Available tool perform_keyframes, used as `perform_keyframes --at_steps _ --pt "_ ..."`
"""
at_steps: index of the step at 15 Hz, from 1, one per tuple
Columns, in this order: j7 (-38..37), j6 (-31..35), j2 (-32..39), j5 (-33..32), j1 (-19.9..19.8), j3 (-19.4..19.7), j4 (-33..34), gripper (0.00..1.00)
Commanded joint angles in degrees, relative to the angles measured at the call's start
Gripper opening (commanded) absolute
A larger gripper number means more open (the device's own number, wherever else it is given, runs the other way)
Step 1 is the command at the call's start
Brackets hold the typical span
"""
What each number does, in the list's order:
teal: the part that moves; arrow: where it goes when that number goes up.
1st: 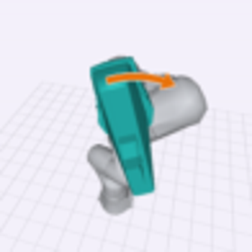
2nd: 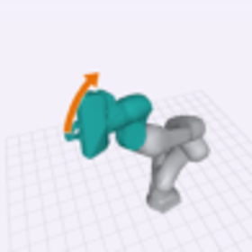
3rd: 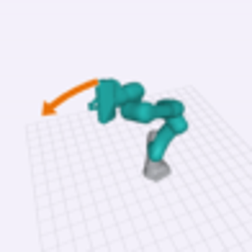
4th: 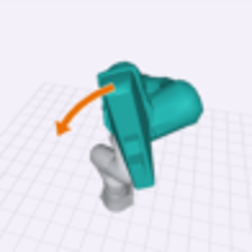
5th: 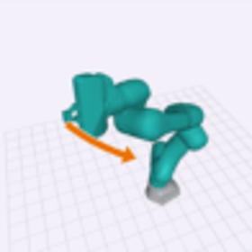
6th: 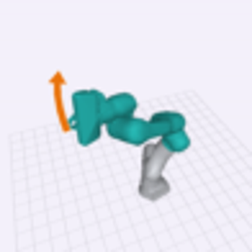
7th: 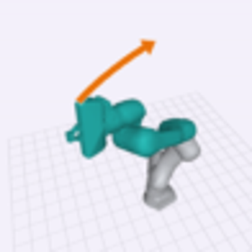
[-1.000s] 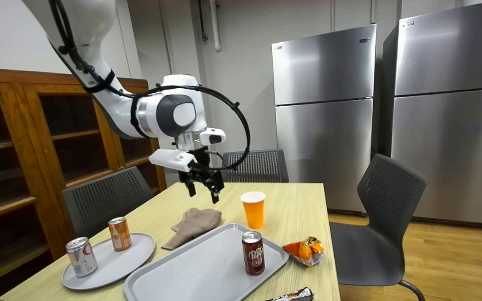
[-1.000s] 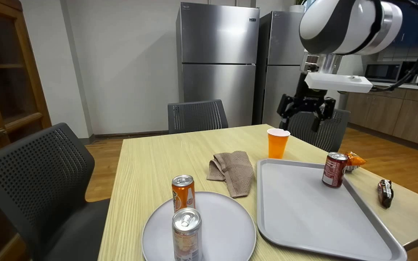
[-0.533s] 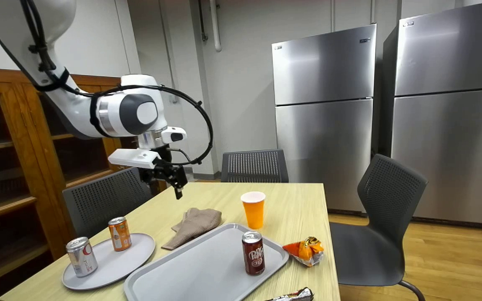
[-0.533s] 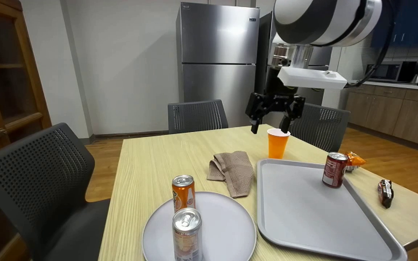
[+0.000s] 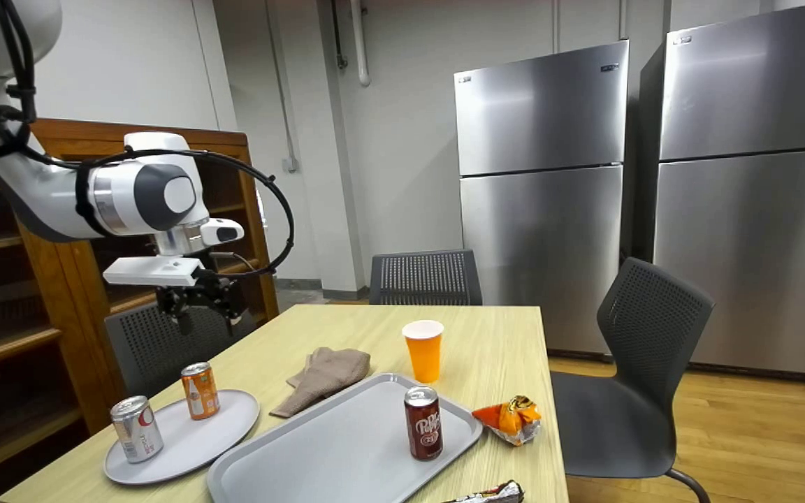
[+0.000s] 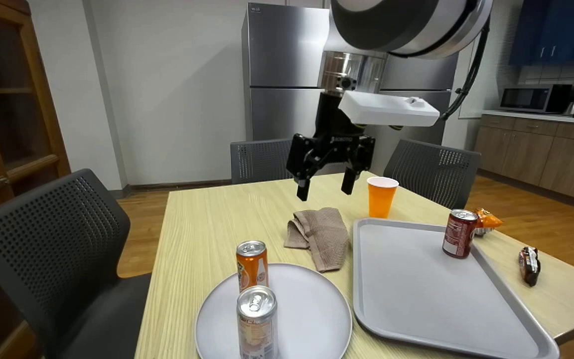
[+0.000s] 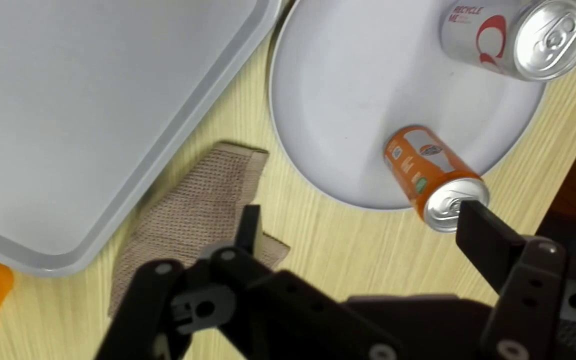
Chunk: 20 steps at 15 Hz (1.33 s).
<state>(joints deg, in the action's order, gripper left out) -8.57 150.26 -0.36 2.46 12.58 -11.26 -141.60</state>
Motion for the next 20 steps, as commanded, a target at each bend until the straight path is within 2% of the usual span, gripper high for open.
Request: perform_keyframes --at_steps 1,8,13,20 --pt "-1.72 -0.69 -0.25 -0.73 1.90 -2.44 0.35 1.00" --pt "-6.17 -0.17 5.12 -5.00 4.51 -4.37 3.70 1.00" --pt "-11.17 -0.48 11.41 -11.72 6.25 -3.22 8.60 1.00" --pt "-11.67 -1.72 21.32 -14.17 9.77 -0.26 17.78 1.00"
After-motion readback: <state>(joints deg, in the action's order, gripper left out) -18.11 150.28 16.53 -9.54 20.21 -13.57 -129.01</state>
